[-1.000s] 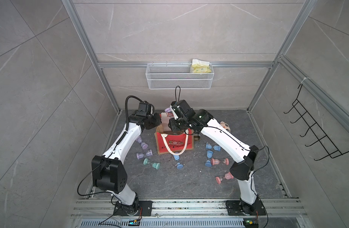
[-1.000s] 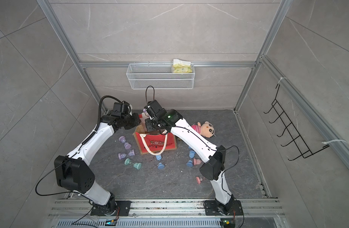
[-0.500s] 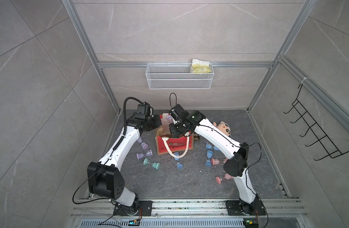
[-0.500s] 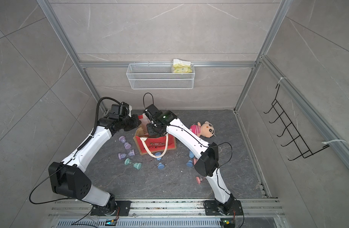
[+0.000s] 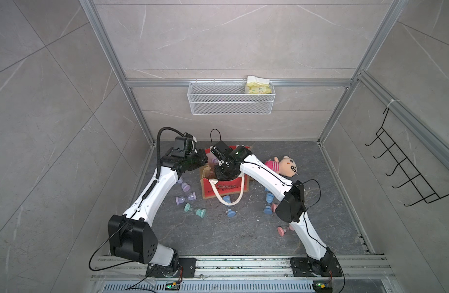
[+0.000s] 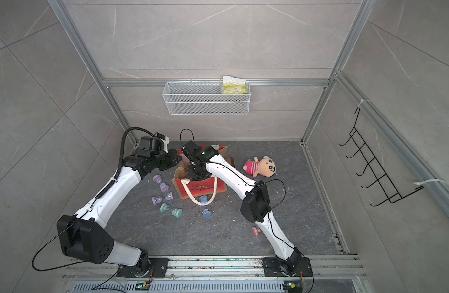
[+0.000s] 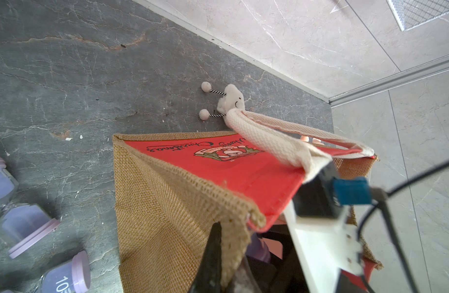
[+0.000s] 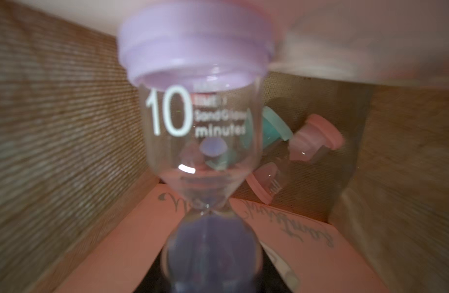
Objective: Put the hourglass into the canvas bag
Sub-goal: Place the hourglass in the canvas bag.
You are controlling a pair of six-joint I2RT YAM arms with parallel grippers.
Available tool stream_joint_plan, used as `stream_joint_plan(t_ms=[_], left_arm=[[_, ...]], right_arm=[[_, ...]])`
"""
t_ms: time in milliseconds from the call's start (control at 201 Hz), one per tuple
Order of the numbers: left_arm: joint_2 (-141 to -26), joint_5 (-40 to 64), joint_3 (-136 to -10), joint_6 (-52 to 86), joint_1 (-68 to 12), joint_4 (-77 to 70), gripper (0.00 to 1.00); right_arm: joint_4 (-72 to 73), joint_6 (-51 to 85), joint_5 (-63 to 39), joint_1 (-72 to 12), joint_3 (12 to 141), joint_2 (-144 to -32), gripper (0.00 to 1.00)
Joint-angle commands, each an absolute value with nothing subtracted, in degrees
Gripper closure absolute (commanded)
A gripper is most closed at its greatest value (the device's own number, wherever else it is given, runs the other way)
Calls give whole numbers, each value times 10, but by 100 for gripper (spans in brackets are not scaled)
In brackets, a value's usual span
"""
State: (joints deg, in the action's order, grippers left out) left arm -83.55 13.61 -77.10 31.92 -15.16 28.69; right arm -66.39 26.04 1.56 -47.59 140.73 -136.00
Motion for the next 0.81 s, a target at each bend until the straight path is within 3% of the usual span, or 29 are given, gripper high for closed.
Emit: stream_joint_plan(t_ms=[0,189,348,503,801], left_arm=[[-806,132,-781,318,-152,251,100],[-806,120,-775,318,-152,243,100],[-812,119,-773,323,-151,243,100],[-813,118,-774,325,-151,240,100],[-811,113,-773,326,-151,242,100]], right_arm=[[-656,276,7,-474,1422,-1381,100],[-655,278,5,-475,1431,-1418,98],[-654,278,8,-477,1434,-1438,89],[-659,282,11,-478,1444,-1456,79],[-661,281,11,-479,1454,-1443,50]])
